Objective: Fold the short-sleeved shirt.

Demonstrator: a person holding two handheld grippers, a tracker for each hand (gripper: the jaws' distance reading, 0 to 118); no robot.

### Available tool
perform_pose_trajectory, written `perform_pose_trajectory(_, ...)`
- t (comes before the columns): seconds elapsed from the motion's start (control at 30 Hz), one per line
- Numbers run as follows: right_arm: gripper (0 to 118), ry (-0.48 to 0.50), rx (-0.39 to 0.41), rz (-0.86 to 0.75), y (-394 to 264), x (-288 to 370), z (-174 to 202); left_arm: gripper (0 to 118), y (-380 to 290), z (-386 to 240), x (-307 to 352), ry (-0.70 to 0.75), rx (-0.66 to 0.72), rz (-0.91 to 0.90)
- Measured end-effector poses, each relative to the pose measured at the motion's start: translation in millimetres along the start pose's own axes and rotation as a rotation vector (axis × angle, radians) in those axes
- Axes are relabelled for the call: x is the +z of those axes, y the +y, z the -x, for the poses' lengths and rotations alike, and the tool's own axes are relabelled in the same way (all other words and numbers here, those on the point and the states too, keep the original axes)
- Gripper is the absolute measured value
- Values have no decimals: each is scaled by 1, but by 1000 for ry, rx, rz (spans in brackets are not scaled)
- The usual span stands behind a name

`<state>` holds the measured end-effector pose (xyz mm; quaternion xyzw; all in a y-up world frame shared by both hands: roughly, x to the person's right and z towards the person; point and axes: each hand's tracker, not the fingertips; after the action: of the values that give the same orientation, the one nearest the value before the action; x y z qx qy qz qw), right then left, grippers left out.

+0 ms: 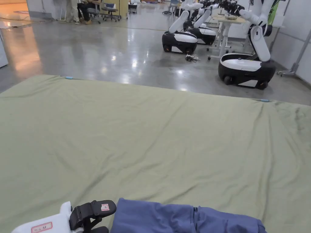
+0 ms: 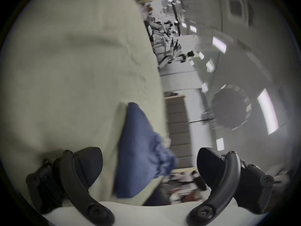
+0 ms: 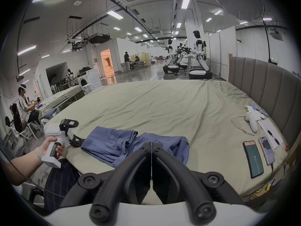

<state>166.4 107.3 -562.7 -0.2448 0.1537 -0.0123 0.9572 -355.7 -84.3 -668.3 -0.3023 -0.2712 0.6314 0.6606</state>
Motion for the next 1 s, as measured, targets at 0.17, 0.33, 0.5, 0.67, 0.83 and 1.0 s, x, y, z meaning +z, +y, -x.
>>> perform_pose_trajectory(0.17, 2, -8, -1, -3, 3, 2, -1, 112, -13, -15, -60, 112, -136, 82)
perform_pose_trajectory(0.33, 2, -31, 2, -8, 3, 6, -3, 10, -29, -36, -68, 460, -241, 75)
perform_pose_trajectory(0.5, 2, -35, -6, -14, 1, 11, -7, 10, -14, -74, -8, 400, -220, -99)
perform_pose_trajectory(0.67, 2, -30, -3, -35, 3, 13, -5, 10, -8, -133, 46, 648, -416, -275)
perform_pose_trajectory(0.83, 2, -32, 14, -76, 7, 17, 3, 10, -76, -183, -27, 701, -589, -268)
perform_pose_trajectory(1.0, 2, -14, -20, -93, 2, 24, 3, 10, -146, -173, -149, 718, -866, -78)
